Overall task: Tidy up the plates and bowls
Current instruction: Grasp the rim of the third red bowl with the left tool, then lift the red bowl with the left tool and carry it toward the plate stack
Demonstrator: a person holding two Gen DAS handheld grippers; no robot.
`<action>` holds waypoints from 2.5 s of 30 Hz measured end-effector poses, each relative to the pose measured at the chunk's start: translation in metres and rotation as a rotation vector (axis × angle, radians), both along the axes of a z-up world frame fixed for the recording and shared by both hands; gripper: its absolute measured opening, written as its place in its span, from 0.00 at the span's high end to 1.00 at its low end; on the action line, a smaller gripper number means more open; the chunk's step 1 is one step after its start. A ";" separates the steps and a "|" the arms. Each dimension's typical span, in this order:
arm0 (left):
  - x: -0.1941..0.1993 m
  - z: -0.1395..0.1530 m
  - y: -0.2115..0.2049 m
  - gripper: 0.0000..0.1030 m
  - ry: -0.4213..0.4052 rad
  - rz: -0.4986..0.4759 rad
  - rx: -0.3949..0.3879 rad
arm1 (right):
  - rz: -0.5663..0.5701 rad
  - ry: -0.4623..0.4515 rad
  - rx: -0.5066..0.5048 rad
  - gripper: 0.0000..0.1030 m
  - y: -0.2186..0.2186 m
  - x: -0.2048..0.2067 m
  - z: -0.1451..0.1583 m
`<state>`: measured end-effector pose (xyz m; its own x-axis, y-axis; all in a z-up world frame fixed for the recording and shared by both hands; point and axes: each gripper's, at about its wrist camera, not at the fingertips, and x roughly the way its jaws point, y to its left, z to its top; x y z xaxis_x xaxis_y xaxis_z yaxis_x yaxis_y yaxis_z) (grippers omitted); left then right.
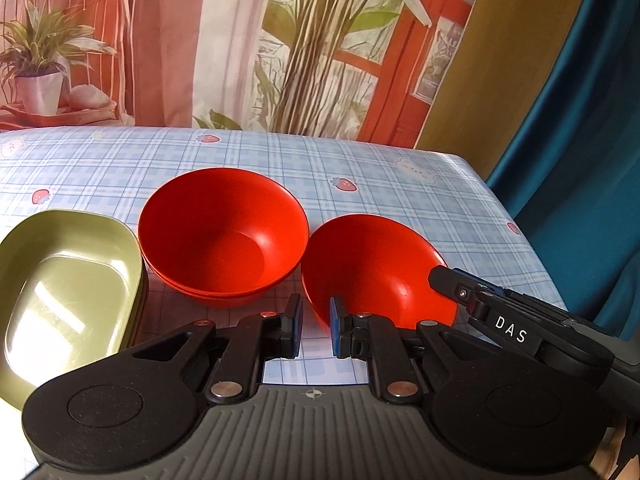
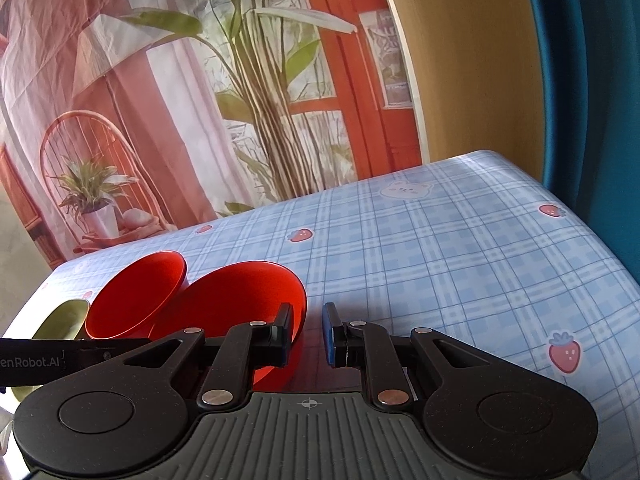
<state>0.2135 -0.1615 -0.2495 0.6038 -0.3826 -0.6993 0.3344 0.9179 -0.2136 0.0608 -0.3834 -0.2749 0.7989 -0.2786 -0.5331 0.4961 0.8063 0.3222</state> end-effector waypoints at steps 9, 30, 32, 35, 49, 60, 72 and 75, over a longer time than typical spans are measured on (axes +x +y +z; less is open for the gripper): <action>0.001 -0.002 0.000 0.85 0.017 0.013 -0.021 | 0.022 -0.010 0.007 0.91 0.003 0.002 -0.003; -0.009 0.003 -0.003 0.83 0.019 -0.038 -0.090 | 0.003 -0.019 -0.052 0.91 0.011 -0.013 0.022; -0.011 0.008 -0.001 0.83 0.005 -0.038 -0.099 | 0.004 -0.022 -0.068 0.91 0.013 -0.013 0.029; -0.011 0.016 0.009 0.84 -0.023 -0.025 -0.116 | 0.020 -0.033 -0.082 0.91 0.017 -0.006 0.038; 0.028 0.039 0.073 0.84 -0.042 0.101 -0.117 | 0.172 -0.029 -0.109 0.91 0.050 0.087 0.058; 0.045 0.016 0.082 0.83 0.025 0.070 -0.086 | 0.189 0.042 -0.132 0.89 0.057 0.104 0.030; 0.052 0.008 0.080 0.82 0.041 0.037 -0.029 | 0.178 0.052 -0.137 0.87 0.062 0.105 0.022; 0.054 0.009 0.079 0.77 0.041 0.025 -0.026 | 0.174 0.051 -0.132 0.86 0.063 0.104 0.021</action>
